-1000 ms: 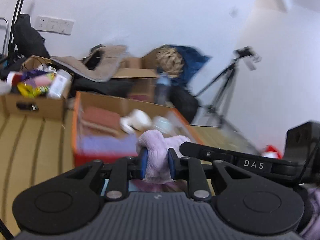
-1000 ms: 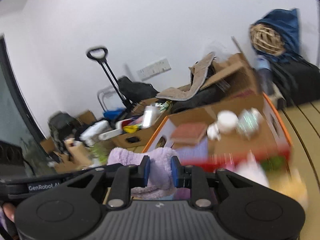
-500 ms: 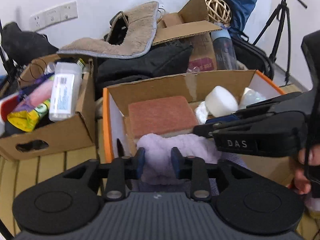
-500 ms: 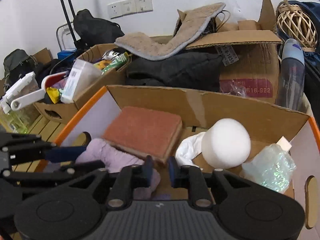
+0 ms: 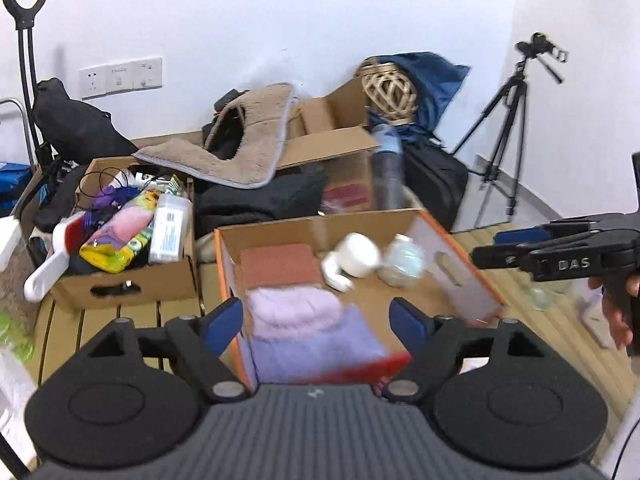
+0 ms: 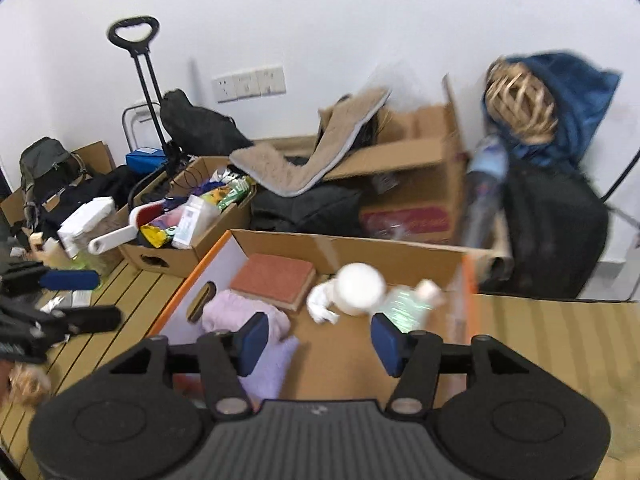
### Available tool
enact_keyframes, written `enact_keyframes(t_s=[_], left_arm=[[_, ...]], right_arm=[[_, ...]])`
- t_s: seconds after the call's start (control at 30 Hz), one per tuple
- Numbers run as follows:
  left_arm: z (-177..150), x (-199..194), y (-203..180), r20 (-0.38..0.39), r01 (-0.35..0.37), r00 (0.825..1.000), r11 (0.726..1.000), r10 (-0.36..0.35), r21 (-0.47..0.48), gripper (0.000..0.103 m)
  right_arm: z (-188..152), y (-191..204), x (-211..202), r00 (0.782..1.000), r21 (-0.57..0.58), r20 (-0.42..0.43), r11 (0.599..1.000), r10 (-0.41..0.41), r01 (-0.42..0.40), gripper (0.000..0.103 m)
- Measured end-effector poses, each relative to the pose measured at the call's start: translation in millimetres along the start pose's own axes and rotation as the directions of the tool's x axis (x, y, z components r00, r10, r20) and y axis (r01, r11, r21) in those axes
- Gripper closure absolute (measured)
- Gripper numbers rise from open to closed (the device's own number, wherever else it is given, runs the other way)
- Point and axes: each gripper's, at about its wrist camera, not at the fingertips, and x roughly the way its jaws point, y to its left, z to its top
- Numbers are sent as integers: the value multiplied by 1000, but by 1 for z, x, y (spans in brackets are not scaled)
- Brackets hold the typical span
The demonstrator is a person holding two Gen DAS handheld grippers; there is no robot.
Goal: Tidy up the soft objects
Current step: 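Open both grippers to release the towel inside the box, then withdraw both grippers back to the table edge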
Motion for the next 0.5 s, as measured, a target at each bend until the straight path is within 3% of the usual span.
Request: enact_keyframes(t_s=[0.27,0.4,0.5], left_arm=[[-37,-114,-53,127,-85,988,996,83,17,18],[-90,-165,-78,219,-86,972,996,87,-15,10],[-145,-202,-99,274,-77,958,997,80,-21,10]], right_arm=[[-47,-5,-140,995,-1,86,999,-41,41,38],[-92,2,-194,985,-13,172,1000,-23,26,34],[-140,15,-236,966,-51,256,998,-31,46,29]])
